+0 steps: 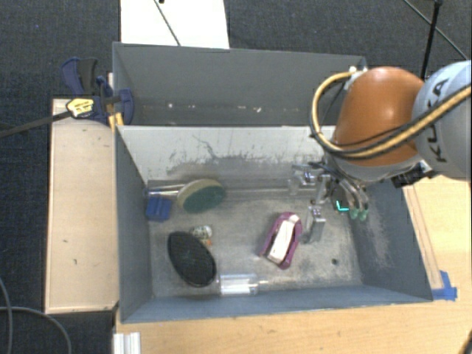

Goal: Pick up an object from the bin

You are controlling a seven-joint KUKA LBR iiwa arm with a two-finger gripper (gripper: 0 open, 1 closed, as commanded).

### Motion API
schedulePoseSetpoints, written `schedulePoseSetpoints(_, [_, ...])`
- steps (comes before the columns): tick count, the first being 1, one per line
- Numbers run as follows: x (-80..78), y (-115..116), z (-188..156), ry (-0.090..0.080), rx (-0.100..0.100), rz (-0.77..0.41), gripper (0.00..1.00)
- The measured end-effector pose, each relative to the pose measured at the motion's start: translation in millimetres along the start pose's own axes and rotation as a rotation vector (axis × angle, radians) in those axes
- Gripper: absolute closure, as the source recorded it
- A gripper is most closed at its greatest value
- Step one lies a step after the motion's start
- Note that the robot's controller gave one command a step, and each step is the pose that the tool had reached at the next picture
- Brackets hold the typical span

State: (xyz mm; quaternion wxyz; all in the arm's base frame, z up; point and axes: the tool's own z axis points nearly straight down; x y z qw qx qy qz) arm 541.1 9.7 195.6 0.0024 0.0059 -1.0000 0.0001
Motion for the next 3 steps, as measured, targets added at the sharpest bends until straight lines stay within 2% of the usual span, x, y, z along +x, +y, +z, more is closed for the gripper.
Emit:
schedulePoseSetpoints(1, [-3.8,-7.1,118.6,-0.003,0.0,-0.521,0.0])
schedulePoseSetpoints(2, [-4.4,-7.1,117.5,-0.005,0.0,-0.518,1.0])
schedulePoseSetpoints(3, [-22.2,-23.0,-46.2,-0.015,0.004,-0.546,1.0])
